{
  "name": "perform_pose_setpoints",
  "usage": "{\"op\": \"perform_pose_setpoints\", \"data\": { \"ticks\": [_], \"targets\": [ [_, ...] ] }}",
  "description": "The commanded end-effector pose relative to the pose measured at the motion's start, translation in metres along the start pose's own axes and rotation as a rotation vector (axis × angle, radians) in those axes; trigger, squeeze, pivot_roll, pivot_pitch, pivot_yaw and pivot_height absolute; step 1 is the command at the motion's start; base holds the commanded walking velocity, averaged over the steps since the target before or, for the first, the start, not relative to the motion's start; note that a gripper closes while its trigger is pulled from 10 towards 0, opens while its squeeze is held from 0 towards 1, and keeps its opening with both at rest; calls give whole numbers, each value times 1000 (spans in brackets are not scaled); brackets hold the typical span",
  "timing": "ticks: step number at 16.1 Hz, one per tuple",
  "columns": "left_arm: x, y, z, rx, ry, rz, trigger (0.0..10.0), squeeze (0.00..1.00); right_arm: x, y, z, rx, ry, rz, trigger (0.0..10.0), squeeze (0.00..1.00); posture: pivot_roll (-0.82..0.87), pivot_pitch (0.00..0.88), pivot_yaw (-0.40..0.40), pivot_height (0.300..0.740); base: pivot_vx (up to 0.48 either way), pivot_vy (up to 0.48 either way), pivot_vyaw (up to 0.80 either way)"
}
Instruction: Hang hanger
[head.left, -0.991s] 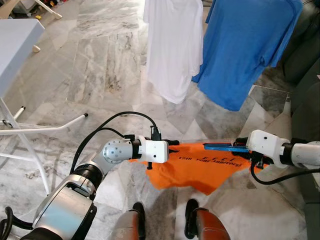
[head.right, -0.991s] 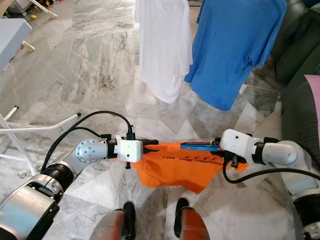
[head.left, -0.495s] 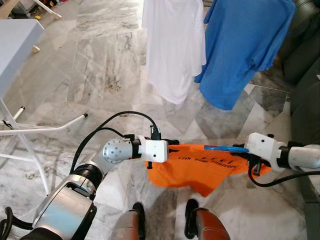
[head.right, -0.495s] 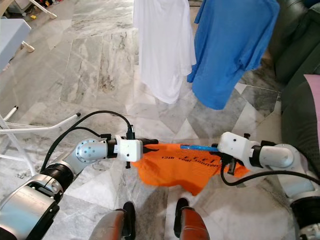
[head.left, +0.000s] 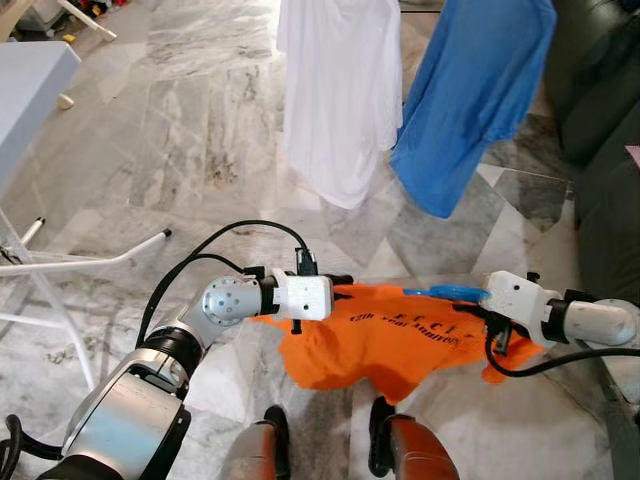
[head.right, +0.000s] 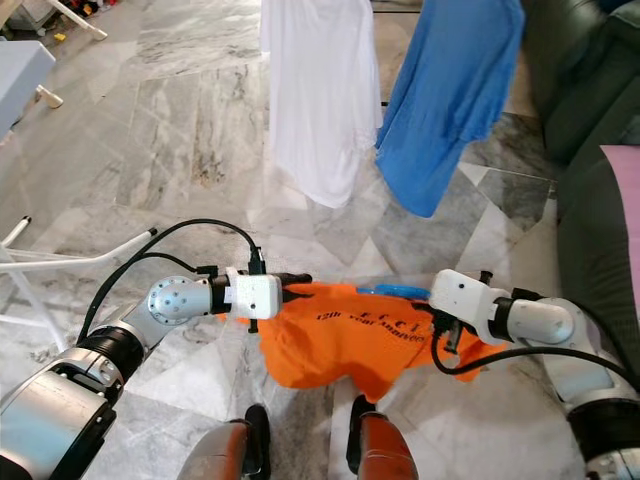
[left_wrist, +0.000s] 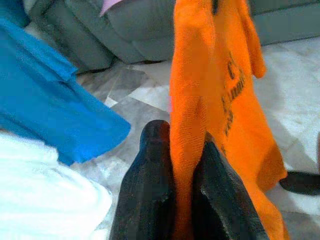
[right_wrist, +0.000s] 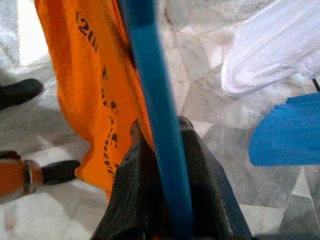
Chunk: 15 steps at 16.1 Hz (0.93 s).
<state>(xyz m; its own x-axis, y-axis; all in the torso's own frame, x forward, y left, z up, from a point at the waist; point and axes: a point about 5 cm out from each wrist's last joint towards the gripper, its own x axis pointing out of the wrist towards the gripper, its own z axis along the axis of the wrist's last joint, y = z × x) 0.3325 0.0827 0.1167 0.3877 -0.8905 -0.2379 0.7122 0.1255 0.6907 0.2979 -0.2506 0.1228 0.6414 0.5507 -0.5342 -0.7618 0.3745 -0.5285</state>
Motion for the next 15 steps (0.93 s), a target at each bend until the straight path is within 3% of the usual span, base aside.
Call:
{"op": "perform_pose_setpoints", "data": {
  "ticks": [1, 6, 8, 13, 15],
  "targets": [
    [1, 0, 0, -39, -13, 51, 10000, 1000, 5, 4, 5, 7, -45, -12, 0, 0, -179, 253, 85, 740, 0, 0, 0],
    [-3, 19, 1, -1, -3, 262, 10000, 1000, 9, 8, 2, 9, -41, -61, 0, 0, -184, 248, 73, 740, 0, 0, 0],
    [-9, 37, 1, -24, 10, 430, 10000, 1000, 15, 15, -3, 37, -15, -110, 0, 0, -187, 250, 68, 740, 0, 0, 0],
    [-9, 37, -1, -64, 6, 441, 10000, 1000, 29, 26, -9, 145, 23, -214, 0, 0, -188, 250, 78, 740, 0, 0, 0],
    [-5, 25, -1, -61, 7, 331, 10000, 1000, 35, 35, -10, 156, 42, -223, 0, 0, -189, 251, 82, 740, 0, 0, 0]
  ]
}}
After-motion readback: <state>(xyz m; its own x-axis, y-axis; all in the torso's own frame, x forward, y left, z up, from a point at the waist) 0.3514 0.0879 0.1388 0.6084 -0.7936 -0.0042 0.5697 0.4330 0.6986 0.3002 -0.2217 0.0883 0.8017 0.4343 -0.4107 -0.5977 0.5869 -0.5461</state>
